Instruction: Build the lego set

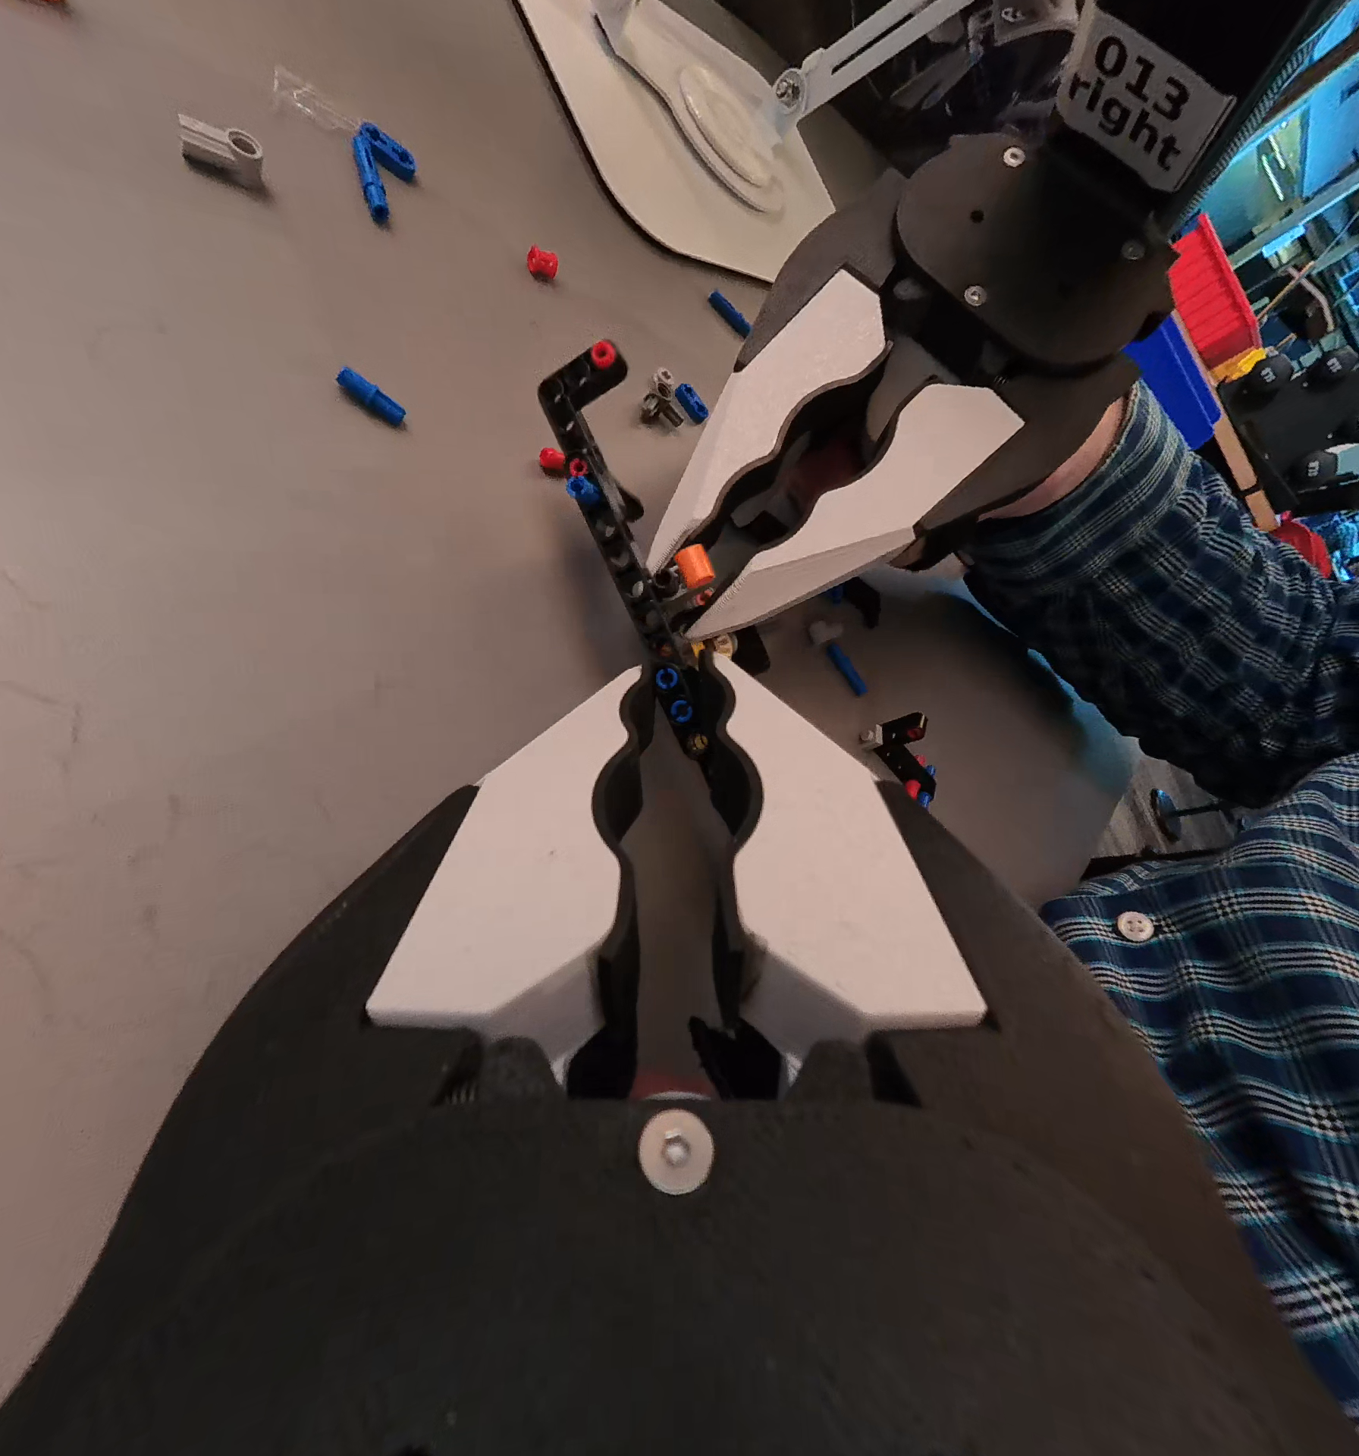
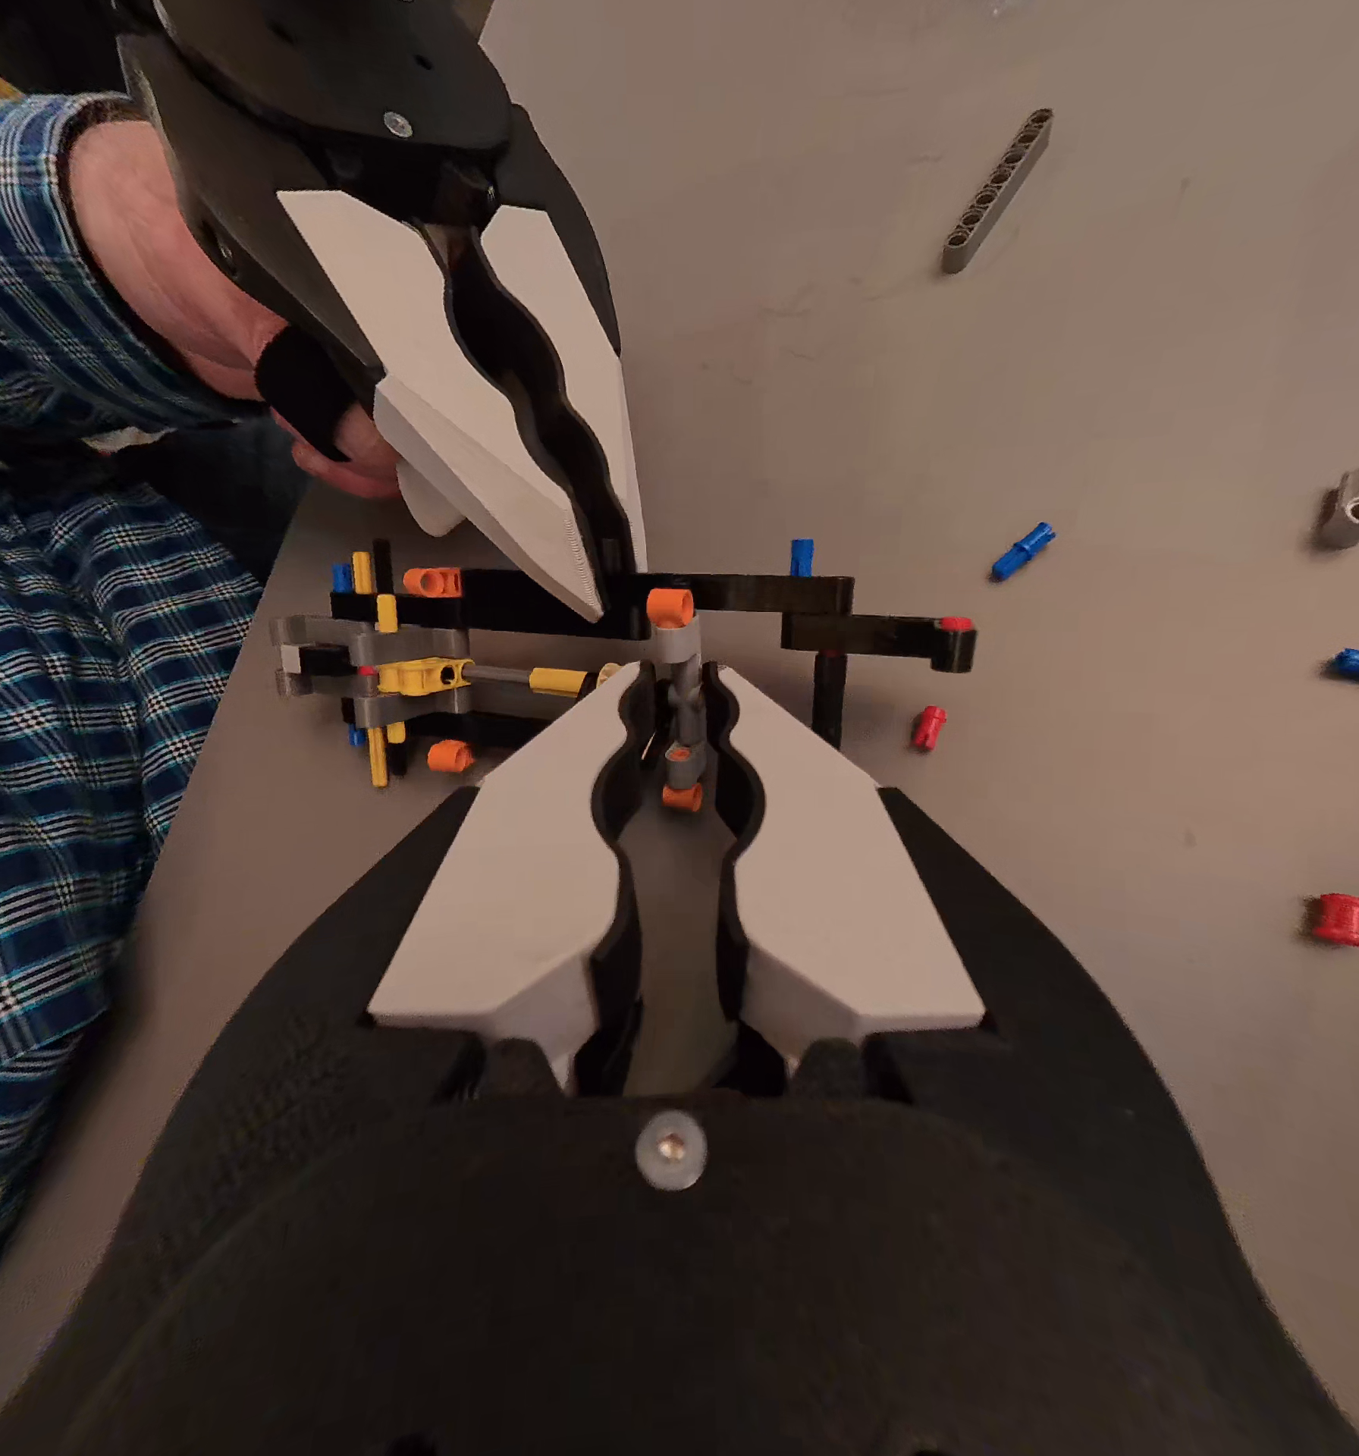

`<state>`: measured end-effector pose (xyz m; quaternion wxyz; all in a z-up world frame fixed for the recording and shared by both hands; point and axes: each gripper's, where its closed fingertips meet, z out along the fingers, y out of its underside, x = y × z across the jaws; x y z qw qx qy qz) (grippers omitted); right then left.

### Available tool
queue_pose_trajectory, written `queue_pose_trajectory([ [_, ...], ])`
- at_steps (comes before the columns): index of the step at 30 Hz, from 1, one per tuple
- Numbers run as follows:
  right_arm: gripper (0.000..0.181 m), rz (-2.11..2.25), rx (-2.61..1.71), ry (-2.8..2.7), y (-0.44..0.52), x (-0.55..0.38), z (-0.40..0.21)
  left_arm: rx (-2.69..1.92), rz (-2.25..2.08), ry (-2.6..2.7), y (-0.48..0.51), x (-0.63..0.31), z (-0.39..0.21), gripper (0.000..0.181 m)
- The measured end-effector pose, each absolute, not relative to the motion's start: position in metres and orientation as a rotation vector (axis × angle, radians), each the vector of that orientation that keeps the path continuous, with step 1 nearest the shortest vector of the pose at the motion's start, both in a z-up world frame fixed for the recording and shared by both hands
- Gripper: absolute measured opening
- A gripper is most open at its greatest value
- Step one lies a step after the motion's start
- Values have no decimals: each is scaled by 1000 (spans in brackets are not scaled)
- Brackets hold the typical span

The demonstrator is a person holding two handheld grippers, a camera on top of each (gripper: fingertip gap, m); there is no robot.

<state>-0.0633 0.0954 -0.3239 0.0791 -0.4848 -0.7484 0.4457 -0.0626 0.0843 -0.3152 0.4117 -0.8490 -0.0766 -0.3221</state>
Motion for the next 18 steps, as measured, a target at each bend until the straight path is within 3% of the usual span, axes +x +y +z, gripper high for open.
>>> queue_pose_trajectory([
  [8, 9, 1303, -1502, -2231, 94, -64, -328, -2150, -744, -238, 85, -73, -319, 11],
  [12, 9, 1262, -1508, -2267, 91, -63, -332, -2129, -706, -216, 78, -80, -312, 24],
  [18, 7, 1236, -1505, -2305, 88, -64, -334, -2123, -507, 39, 44, -63, -286, 61],
])
